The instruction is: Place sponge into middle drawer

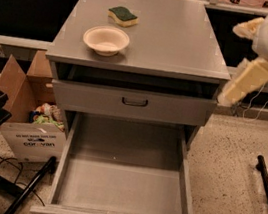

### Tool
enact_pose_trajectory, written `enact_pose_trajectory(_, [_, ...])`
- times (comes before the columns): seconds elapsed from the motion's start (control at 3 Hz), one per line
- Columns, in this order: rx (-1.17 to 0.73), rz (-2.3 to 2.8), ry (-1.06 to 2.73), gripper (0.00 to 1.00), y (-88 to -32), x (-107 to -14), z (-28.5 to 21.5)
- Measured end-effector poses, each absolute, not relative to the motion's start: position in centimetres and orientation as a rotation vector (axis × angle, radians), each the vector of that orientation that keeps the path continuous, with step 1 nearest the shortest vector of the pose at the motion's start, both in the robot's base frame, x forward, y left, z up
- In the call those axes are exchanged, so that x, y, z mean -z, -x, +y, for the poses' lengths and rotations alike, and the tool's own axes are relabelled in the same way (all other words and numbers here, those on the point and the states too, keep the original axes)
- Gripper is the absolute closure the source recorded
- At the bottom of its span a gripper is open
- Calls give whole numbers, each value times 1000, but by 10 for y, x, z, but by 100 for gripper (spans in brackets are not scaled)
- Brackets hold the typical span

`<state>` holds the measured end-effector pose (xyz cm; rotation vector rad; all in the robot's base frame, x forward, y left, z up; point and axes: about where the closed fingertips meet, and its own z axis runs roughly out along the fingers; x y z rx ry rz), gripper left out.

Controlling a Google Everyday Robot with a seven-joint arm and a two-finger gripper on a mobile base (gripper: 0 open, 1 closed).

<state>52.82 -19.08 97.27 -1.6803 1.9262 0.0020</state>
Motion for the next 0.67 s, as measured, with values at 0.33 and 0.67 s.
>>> enact_pose_trajectory(0.33, [-104,1772,1594,0,-631,-988,-145])
enact_pose_trajectory(0.67, [-103,1703,1521,0,-687,-1017,-108])
